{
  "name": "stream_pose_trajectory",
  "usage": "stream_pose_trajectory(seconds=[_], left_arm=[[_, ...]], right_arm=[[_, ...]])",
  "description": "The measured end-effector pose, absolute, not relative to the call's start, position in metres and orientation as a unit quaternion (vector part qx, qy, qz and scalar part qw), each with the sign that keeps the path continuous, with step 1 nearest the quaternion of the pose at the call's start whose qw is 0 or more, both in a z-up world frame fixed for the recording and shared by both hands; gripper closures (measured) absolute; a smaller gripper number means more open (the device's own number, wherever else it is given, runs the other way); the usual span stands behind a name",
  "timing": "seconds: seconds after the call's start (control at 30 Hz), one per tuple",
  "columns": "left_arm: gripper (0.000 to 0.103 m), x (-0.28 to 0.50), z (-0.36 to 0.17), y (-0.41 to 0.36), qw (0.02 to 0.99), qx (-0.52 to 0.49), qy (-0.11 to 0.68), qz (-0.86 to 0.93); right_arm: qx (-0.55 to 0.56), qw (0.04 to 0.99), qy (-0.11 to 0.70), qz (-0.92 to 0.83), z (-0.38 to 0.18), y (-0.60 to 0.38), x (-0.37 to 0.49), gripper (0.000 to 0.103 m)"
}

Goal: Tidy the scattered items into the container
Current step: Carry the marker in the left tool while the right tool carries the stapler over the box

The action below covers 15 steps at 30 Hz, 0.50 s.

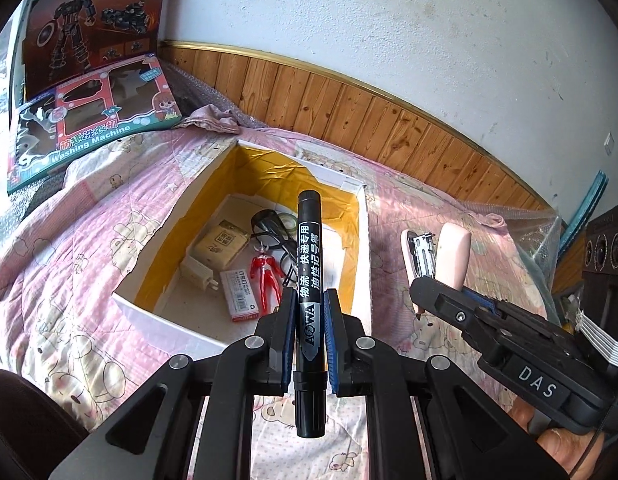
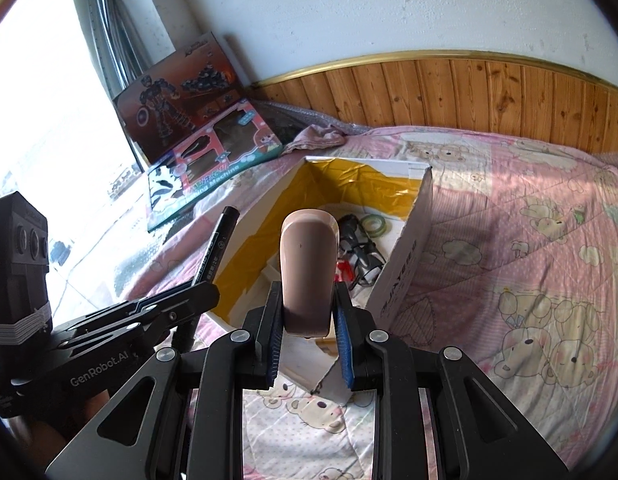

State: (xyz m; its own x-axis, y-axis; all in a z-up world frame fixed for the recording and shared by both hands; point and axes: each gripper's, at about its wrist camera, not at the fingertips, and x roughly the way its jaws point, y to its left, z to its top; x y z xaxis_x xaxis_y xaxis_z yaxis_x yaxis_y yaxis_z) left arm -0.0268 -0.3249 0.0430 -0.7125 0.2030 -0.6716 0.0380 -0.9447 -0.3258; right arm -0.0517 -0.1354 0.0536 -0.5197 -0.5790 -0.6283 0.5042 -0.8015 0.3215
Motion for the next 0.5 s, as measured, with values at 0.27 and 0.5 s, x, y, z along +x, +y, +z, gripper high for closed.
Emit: stream_pose_trajectory(seconds=[0.27,0.5], left_arm=[[0.089,-0.038,0.038,-0.364,0.034,-0.380,-0.198,0.903],[0.089,-0.055,0.038,-0.392,0.022,-0.377,-0.209,0.902]], right_arm=[[0.384,0.316,-0.058,-0.865,0.055,-0.141,-0.053,0.079],[0.384,0.309,-0.054,-0.868,0.061,-0.142,-0.070,0.079]])
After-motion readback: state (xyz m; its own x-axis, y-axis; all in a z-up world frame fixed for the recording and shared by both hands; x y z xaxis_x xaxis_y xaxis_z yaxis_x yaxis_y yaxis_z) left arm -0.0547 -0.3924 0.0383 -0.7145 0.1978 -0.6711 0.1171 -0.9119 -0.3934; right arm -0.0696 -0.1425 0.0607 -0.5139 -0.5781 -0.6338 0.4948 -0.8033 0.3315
